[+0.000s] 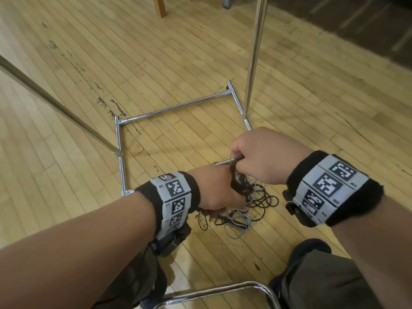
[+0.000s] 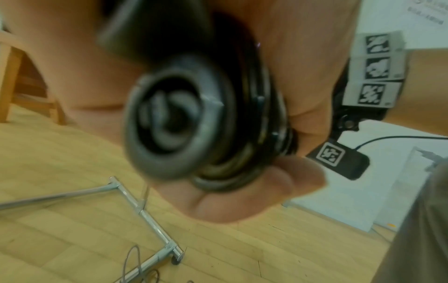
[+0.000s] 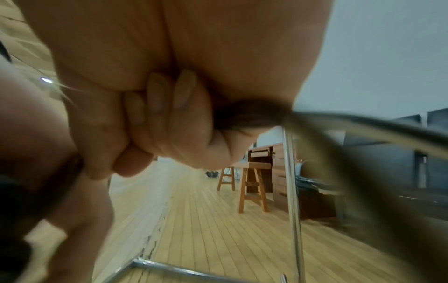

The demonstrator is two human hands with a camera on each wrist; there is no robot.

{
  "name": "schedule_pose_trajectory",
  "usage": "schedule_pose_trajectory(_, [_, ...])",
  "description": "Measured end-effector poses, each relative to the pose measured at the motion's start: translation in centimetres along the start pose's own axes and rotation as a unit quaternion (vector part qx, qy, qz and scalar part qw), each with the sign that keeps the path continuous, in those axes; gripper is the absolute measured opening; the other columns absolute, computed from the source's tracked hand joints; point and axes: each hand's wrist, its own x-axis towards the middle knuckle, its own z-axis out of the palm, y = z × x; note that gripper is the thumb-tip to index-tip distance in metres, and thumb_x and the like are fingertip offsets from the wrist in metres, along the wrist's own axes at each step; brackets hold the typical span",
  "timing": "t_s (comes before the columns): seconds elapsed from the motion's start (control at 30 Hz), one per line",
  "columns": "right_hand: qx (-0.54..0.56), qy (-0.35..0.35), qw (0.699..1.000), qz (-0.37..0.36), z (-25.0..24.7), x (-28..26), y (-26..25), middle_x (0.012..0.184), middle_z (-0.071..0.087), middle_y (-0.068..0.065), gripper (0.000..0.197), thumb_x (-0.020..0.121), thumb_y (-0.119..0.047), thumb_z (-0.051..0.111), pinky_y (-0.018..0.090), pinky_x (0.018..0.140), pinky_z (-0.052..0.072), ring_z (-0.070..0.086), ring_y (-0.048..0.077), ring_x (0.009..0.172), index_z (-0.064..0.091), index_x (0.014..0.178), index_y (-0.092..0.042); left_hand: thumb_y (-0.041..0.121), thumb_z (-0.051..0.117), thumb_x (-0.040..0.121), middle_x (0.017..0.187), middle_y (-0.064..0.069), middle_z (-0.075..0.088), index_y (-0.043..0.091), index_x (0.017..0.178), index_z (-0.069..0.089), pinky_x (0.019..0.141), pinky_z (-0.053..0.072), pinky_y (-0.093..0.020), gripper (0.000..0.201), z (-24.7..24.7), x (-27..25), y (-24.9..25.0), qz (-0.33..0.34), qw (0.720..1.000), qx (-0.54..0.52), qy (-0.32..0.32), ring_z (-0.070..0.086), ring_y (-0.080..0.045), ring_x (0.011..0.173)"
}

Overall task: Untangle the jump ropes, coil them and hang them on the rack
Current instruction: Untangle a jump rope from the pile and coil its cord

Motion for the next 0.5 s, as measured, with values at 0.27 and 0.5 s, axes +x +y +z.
schedule_pose_trajectory(0.27, [0.096, 0.100, 0.990, -0.037, -0.6, -2.7, -1.0, 0.063, 0.053, -0.007, 0.021, 0.108, -0.034, 0.041, 0.018, 0.047, 0.030, 0.052, 0.003, 0.053, 0.058, 0.097, -0.031, 0.006, 0.061, 0.099, 0.066, -0.004, 0.060, 0.007, 0.110, 0.060, 0.049, 0.054, -0.031, 0.011, -5.6, 0.2, -1.2, 0.015, 0.954, -0.274, 0.123, 0.056, -0.020, 0.052])
schedule_pose_trajectory(0.5, [0.226, 0.018, 0.974, -0.029, 1.0, -2.6, 2.1, 0.056, 0.047, -0.010, 0.033, 0.109, -0.037, 0.041, 0.025, 0.051, 0.035, 0.041, 0.004, 0.049, 0.056, 0.084, -0.021, 0.016, 0.080, 0.080, 0.064, -0.008, 0.055, 0.011, 0.095, 0.058, 0.047, 0.049, -0.029, 0.026, -6.1, -0.4, -1.4, 0.126, 0.899, -0.419, 0.012, 0.052, -0.021, 0.046])
